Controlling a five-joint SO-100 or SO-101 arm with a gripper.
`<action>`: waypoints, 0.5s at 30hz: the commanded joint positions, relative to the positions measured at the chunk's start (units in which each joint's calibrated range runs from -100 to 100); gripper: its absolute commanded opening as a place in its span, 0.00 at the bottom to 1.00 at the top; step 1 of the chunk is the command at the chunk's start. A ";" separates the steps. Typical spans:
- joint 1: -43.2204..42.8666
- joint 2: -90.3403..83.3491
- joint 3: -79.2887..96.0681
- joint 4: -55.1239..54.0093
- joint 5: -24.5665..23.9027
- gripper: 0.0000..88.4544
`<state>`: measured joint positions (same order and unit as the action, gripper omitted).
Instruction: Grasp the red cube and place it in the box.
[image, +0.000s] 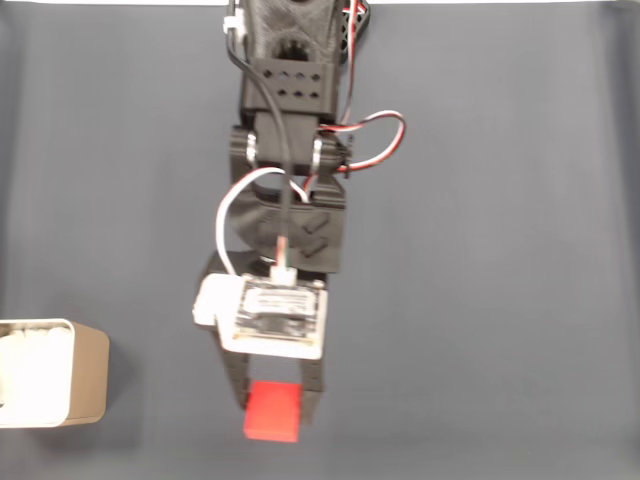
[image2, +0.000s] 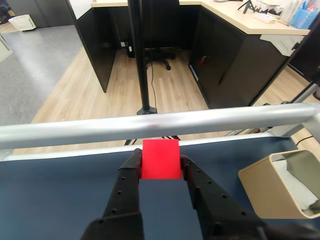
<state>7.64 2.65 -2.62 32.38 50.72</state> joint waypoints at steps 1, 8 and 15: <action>2.30 -4.12 -3.40 -0.25 0.29 0.02; 5.71 -4.04 -4.49 0.00 0.24 0.02; 9.19 -4.21 -4.68 -0.33 0.05 0.02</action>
<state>14.99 2.65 -3.98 32.38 50.72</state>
